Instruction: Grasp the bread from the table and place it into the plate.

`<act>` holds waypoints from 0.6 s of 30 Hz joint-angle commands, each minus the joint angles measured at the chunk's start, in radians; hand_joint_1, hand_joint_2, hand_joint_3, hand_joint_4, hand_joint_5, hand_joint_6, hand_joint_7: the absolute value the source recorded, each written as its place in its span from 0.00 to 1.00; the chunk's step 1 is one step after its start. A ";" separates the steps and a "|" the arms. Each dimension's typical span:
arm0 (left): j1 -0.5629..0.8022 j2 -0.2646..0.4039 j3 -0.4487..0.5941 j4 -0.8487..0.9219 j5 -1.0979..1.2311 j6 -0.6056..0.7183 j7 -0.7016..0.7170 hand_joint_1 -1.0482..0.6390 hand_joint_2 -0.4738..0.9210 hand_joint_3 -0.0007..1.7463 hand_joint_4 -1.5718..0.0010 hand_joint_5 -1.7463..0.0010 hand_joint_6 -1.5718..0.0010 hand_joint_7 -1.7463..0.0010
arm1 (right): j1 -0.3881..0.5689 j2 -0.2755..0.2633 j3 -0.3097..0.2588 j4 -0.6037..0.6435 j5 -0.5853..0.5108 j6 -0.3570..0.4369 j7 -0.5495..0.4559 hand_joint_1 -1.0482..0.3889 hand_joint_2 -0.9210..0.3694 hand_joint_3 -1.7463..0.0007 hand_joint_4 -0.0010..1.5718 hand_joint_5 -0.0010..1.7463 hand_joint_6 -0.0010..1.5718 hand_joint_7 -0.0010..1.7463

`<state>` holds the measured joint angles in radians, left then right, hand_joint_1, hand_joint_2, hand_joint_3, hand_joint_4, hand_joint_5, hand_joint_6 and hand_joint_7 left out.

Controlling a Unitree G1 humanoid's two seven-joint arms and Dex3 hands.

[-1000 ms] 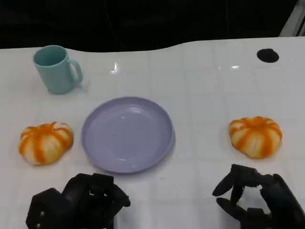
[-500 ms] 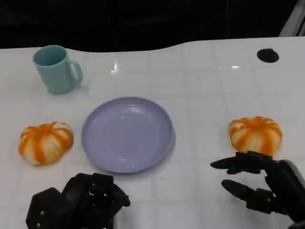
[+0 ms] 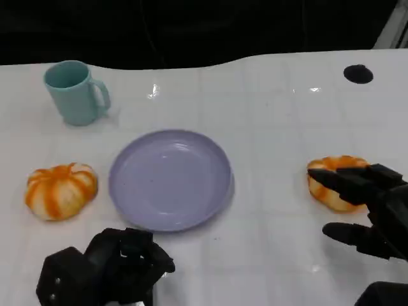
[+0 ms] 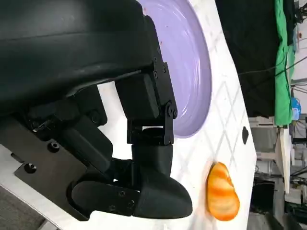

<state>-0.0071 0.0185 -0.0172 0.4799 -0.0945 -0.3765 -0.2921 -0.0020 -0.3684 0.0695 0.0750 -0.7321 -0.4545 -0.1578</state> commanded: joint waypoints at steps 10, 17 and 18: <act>0.002 0.008 0.007 0.011 -0.001 -0.012 -0.001 0.00 0.74 0.35 0.00 0.33 0.07 0.64 | -0.080 -0.086 0.064 -0.072 -0.168 0.219 0.047 0.47 0.10 1.00 0.02 0.19 0.21 0.00; 0.006 0.005 0.005 0.007 0.006 -0.022 0.006 0.00 0.75 0.35 0.00 0.33 0.07 0.64 | -0.131 -0.096 0.121 -0.039 -0.233 0.299 0.063 0.51 0.11 1.00 0.00 0.26 0.22 0.00; 0.006 0.005 0.005 0.008 0.006 -0.025 0.005 0.00 0.75 0.35 0.00 0.33 0.07 0.64 | -0.138 -0.096 0.128 -0.031 -0.238 0.308 0.065 0.51 0.12 1.00 0.00 0.26 0.23 0.01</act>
<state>-0.0072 0.0136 -0.0189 0.4845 -0.0932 -0.3846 -0.2919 -0.1173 -0.4429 0.1830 0.0255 -0.9624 -0.1704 -0.1038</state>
